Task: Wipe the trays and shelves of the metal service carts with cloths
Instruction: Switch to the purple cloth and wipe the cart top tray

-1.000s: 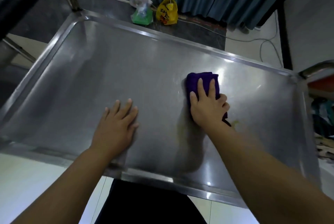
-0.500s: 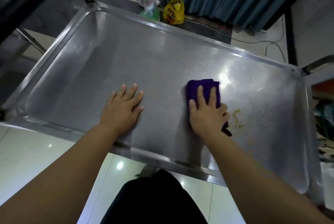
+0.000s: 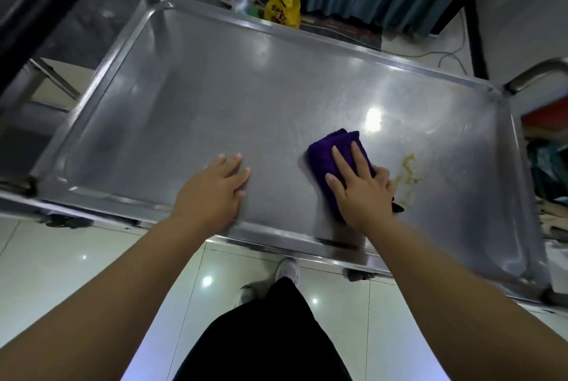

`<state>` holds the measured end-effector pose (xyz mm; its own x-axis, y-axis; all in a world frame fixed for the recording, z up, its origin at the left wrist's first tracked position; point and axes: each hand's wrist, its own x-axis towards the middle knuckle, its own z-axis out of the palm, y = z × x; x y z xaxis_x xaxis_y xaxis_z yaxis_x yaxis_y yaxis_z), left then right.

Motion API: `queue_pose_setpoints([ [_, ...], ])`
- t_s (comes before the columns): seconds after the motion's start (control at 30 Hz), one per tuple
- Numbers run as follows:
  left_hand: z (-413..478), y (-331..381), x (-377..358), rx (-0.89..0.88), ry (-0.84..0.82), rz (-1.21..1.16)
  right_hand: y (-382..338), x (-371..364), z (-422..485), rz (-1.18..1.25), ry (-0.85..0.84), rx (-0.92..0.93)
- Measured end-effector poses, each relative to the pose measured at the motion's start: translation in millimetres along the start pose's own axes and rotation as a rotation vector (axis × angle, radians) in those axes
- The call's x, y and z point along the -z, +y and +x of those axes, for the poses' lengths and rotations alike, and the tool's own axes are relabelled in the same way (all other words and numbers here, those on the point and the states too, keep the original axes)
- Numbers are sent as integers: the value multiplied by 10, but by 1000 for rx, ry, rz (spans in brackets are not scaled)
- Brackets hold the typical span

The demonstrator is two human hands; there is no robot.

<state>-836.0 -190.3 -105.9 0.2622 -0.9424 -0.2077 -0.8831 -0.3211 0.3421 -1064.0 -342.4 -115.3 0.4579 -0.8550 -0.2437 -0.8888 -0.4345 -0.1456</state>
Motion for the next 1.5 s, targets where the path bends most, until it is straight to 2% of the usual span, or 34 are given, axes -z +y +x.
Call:
queue_pose_setpoints([
  [0.17,-235,-149,-90,-24,-36,72,-446,-105,-196,19,-20,-134],
  [0.23,-237,-156,-99,-35,-30,81,-659,-203,-470,6,-39,14],
  [0.33,-282,-177,-123,-38,-28,105,-633,-252,-820,-36,-108,359],
  [0.4,-304,-187,-133,-22,-34,115,-431,-155,-819,-51,-145,433],
  [0.47,-299,-177,-133,-18,-33,110,-179,-70,-743,-68,-123,293],
  [0.6,-241,-131,-113,-9,-33,93,4,-62,-625,10,-47,-217],
  [0.67,-220,-112,-103,-2,-26,97,-196,-131,-662,23,-53,-287],
  [0.7,-221,-103,-95,9,-19,90,-304,-173,-710,26,-55,-250],
  [0.77,-239,-78,-77,32,-1,62,-398,-254,-862,14,-37,-43],
  [0.83,-257,-35,-52,49,28,47,-247,-249,-996,-2,-55,176],
  [0.87,-255,-4,-40,60,38,48,-93,-210,-1007,-21,-65,223],
  [0.93,-240,79,-17,78,45,82,291,-127,-961,-53,-42,124],
  [1.03,-163,232,-2,131,42,127,786,-30,-803,8,-11,-298],
  [1.1,-83,349,-5,174,38,142,822,-24,-730,35,1,-479],
  [1.13,-43,411,-14,182,47,137,752,-37,-713,49,7,-511],
  [1.23,134,657,-88,72,89,59,519,-101,-746,57,-11,-389],
  [1.3,293,865,-153,-10,75,2,472,-165,-874,29,-21,-187],
  [1.4,478,1087,-265,-29,17,-24,603,-179,-1030,22,-41,71],
  [1.47,515,1113,-364,-23,0,62,850,-103,-883,25,-30,41],
  [1.5,521,1109,-397,-25,9,94,1001,-53,-738,28,-11,-59],
])
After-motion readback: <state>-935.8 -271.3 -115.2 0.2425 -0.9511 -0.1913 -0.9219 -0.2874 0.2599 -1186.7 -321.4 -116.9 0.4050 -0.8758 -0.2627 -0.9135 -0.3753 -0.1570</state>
